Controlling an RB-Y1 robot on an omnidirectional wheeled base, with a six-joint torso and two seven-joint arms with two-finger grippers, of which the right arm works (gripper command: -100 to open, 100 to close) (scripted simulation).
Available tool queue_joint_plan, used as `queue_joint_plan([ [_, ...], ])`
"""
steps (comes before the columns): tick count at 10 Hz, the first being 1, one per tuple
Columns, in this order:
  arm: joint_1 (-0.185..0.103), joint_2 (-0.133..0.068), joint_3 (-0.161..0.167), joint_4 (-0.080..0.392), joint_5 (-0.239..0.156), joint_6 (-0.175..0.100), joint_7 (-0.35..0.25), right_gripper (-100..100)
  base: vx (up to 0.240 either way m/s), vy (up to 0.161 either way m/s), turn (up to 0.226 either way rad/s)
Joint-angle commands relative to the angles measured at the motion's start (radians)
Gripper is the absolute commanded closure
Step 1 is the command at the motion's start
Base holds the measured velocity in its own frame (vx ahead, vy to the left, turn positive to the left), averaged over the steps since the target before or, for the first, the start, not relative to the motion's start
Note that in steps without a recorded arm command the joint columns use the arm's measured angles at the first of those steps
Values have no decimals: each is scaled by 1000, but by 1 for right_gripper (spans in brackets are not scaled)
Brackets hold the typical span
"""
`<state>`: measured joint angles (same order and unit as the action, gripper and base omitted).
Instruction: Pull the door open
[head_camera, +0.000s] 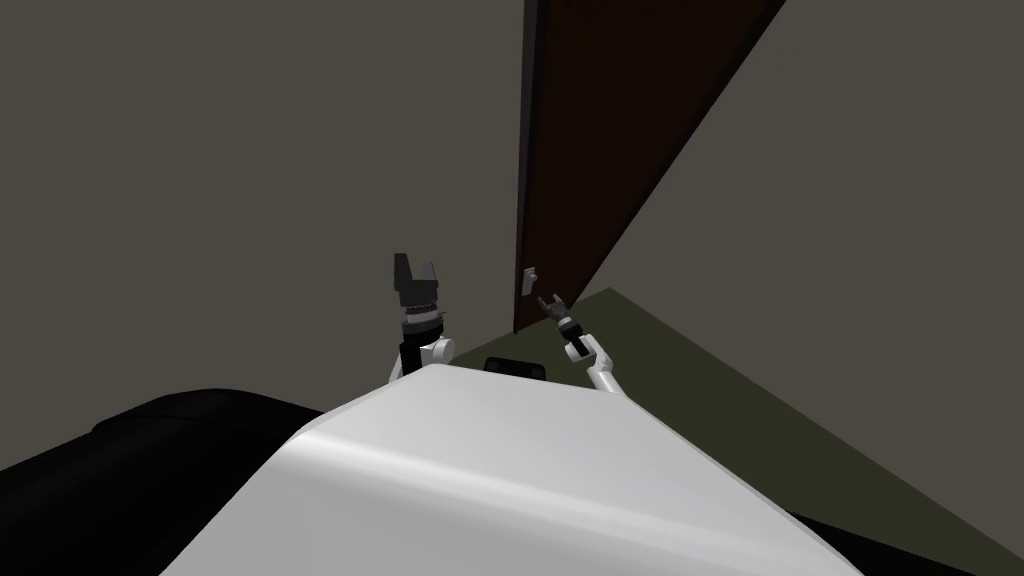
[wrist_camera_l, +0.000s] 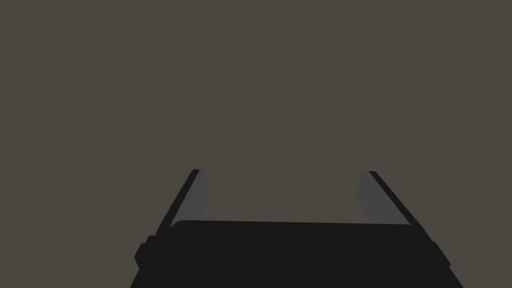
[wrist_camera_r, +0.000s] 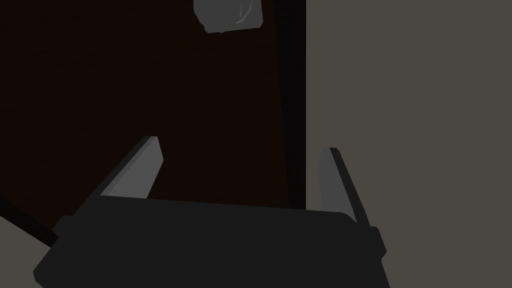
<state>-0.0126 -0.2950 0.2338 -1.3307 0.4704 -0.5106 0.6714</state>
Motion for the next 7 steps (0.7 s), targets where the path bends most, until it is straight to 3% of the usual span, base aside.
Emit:
queue_joint_plan([
  [1,-20,-5,4,39,15,-6,26,-100,85,-36,33],
  [4,-53,-24,17,102,52,-7,79,-100,101,-41,49],
  [5,-47,-17,13,92,43,-11,67,-100,59,-39,19],
  [7,-94,38,8,154,52,-2,108,-100,97,34,9],
])
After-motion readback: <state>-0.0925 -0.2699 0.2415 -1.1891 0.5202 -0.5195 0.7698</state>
